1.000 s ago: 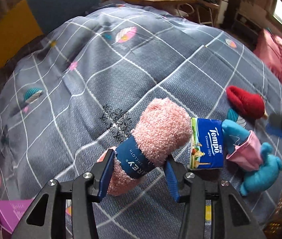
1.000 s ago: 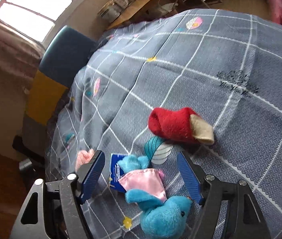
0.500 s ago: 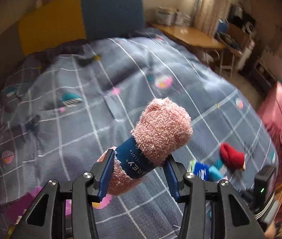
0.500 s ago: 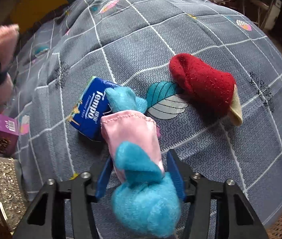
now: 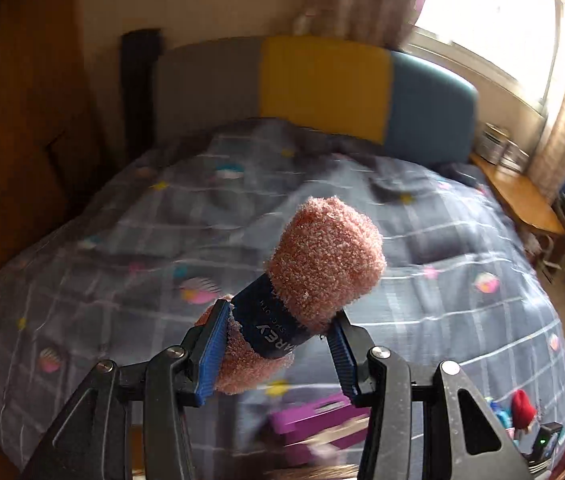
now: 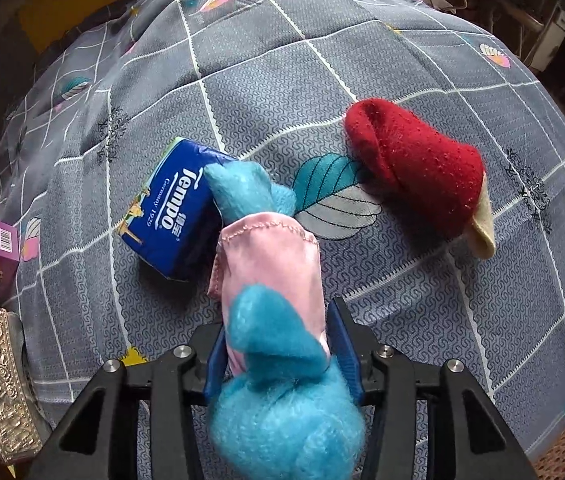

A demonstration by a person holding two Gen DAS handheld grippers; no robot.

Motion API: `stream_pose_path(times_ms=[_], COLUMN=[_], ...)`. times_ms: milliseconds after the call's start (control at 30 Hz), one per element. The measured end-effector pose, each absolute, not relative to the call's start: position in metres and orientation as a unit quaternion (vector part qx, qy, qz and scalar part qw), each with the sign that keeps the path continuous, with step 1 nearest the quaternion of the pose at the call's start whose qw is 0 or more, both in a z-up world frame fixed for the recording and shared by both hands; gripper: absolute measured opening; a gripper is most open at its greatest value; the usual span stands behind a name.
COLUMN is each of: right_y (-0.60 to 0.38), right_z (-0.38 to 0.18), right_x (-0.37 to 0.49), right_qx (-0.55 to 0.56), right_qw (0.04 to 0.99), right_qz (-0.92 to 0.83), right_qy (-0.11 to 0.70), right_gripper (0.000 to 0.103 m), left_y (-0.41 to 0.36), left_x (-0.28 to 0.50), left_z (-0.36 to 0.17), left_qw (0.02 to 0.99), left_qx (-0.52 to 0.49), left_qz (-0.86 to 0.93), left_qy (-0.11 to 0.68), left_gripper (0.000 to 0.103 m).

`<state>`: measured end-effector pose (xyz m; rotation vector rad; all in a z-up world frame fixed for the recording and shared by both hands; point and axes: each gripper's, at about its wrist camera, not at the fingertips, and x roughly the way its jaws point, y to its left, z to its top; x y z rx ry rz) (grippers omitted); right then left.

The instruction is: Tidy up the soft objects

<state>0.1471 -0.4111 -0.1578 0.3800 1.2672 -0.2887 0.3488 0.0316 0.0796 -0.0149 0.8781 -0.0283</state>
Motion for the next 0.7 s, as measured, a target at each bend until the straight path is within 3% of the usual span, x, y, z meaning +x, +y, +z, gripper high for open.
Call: stream_pose_path(times_ms=[133,333,700], right_y=[-0.399,-0.386,-0.374], right_z=[-0.159,-0.160,-0.160], right_x=[0.149,0.150,0.145], right_qx=[0.147,0.119,0.095], right_qw=[0.785,0.788,0.795], right_qz=[-0.130,-0.130,-0.133], right_qy=[0.588,0.590,0.584], right_gripper=[0.058,0.059,0.060], left_y=[0.091,0.147,0.173], left_x=[0.318,0.248,0.138], left_z=[0.067,0.035,-0.023], left_qw=[0.905,0.911,0.920], left_qx=[-0.022,-0.045,-0.045], left_qz=[0.019,0.037,0.058], left_qy=[0.423,0.409,0.385], left_gripper=[0.048,0.048,0.048])
